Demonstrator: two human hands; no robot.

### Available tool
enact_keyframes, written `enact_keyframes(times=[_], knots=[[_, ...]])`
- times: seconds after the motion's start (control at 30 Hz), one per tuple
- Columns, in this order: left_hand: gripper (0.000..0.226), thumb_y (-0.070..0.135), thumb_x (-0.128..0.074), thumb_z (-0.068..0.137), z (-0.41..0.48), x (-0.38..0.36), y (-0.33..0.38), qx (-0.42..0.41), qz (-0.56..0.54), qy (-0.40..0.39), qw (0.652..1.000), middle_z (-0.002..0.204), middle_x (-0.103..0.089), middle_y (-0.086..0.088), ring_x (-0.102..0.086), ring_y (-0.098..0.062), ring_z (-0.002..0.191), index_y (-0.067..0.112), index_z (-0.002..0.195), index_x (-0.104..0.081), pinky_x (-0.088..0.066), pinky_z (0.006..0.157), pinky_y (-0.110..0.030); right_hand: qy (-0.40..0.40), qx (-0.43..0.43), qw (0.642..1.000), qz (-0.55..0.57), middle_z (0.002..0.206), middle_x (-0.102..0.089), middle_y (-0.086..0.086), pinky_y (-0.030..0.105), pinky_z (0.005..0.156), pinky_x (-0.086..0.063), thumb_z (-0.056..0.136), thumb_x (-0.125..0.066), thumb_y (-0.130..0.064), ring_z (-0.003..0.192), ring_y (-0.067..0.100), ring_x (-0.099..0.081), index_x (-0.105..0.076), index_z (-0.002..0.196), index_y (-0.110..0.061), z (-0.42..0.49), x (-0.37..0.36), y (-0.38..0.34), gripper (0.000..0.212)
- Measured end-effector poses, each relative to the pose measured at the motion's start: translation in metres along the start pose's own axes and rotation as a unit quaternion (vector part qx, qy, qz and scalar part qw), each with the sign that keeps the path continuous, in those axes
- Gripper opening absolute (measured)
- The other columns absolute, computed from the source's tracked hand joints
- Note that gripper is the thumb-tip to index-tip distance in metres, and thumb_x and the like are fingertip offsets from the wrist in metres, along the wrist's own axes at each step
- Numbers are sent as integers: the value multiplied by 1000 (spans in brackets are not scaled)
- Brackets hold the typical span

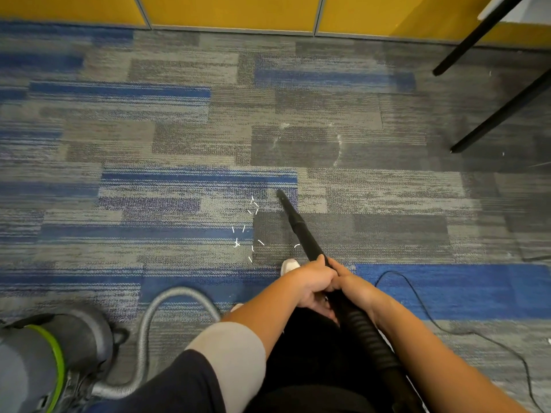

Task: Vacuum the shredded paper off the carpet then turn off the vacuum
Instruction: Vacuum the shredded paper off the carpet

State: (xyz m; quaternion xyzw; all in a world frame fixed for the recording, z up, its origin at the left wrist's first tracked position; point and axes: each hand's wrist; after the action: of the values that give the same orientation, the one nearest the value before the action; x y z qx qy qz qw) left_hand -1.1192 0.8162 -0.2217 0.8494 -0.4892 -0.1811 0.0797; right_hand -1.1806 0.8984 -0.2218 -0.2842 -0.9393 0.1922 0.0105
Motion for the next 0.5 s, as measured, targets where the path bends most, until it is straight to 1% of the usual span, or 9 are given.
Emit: enact_keyframes(times=[0.07,0.1,0.2,0.23,0.3,0.37,0.43,0.5], knots=[[48,19,-27,102,1,-1,-1,2,4,-3,1000,100,-51,-20,-55,-27,58,18,147,-12,-50,36,-36,-2,-2,1000,0,63,-63,15,27,43,-46,82,-36,8,45,24,-54,-20,149,-33,3,1,2,80],[49,21,-26,102,3,-2,-1,3,4,-7,1000,98,-51,-19,-55,-26,57,19,148,-10,-50,35,-35,-2,-3,1000,-2,70,-64,17,27,43,-46,82,-36,8,46,24,-55,-21,149,-33,4,2,2,80],[55,22,-28,102,4,-10,5,9,-13,-12,1000,100,-52,-18,-56,-25,58,23,151,-4,-52,38,-36,-9,-6,1000,-29,92,-64,19,28,47,-47,85,-36,6,55,26,-57,-21,148,-34,2,13,-6,76],[57,21,-28,102,5,-13,9,9,-25,-20,999,101,-53,-18,-57,-25,59,24,151,1,-53,39,-37,-14,-7,999,-41,96,-64,19,29,49,-48,86,-36,5,59,27,-57,-22,147,-34,0,19,-10,74],[63,15,-30,101,9,-23,21,0,-42,-25,999,104,-53,-20,-58,-25,60,27,150,8,-54,39,-35,-25,-7,997,-67,89,-63,17,29,49,-48,88,-36,5,60,26,-57,-26,145,-33,-5,35,-22,70],[68,11,-31,99,13,-35,34,-6,-56,-20,998,110,-53,-21,-58,-26,60,29,151,10,-53,39,-35,-37,-5,996,-78,77,-61,15,26,44,-46,88,-35,7,52,22,-56,-34,137,-32,-12,51,-36,62],[70,12,-31,98,19,-48,47,-7,-63,-21,998,119,-53,-25,-58,-26,58,30,150,12,-54,39,-35,-48,-1,995,-87,64,-59,14,23,38,-45,88,-34,8,44,19,-54,-40,123,-33,-18,66,-47,53],[71,17,-34,99,20,-56,56,-7,-67,-15,998,121,-50,-27,-58,-27,56,30,150,13,-53,39,-34,-56,-3,994,-93,50,-57,9,22,35,-43,88,-32,9,39,18,-52,-39,118,-34,-19,75,-55,53]])
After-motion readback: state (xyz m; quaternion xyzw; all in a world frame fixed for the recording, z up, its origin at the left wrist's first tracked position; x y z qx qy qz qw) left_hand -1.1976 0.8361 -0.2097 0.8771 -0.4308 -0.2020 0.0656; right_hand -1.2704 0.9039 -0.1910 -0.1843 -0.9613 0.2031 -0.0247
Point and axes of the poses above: each hand's wrist, its own z-axis towards the middle knuckle, its own x-axis out of the back of the hand, y = z × x
